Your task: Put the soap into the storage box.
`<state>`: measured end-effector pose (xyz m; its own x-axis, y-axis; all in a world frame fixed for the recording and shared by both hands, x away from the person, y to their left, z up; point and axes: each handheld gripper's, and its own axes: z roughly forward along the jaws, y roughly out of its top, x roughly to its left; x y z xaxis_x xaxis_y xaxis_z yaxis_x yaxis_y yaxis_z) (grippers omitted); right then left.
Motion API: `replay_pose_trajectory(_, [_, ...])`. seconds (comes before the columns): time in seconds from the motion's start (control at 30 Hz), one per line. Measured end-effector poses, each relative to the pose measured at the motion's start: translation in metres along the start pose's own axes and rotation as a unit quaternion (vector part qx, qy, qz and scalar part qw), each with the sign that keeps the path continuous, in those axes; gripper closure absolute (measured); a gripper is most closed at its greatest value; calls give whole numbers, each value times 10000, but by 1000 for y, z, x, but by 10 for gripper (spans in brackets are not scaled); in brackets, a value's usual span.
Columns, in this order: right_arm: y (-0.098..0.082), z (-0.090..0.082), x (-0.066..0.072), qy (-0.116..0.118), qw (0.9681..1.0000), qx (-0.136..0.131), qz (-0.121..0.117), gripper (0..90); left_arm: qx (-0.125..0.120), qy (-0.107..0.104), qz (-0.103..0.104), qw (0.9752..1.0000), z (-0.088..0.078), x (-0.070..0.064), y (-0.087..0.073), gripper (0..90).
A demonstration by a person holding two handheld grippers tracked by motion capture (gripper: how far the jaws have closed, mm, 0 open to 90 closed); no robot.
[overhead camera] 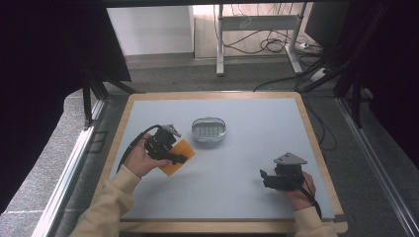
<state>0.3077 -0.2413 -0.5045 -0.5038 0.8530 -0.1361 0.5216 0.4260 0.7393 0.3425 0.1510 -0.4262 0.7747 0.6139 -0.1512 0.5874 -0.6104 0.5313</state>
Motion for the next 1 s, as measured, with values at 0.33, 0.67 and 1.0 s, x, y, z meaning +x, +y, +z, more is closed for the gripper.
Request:
replay_pose_trajectory(0.33, [0, 0, 0, -17, 10000, -10, 10, 170, 17, 48, 91, 9999, 0, 1, 8, 618])
replay_pose_trajectory(0.67, [2, -3, -1, 9, 9999, -104, 112, 170, 76, 114, 163, 9998, 1, 3, 16, 618])
replay_pose_trajectory(1.0, [1, -4, -1, 11, 9999, -120, 94, 170, 132, 191, 194, 9995, 5, 7, 25, 618])
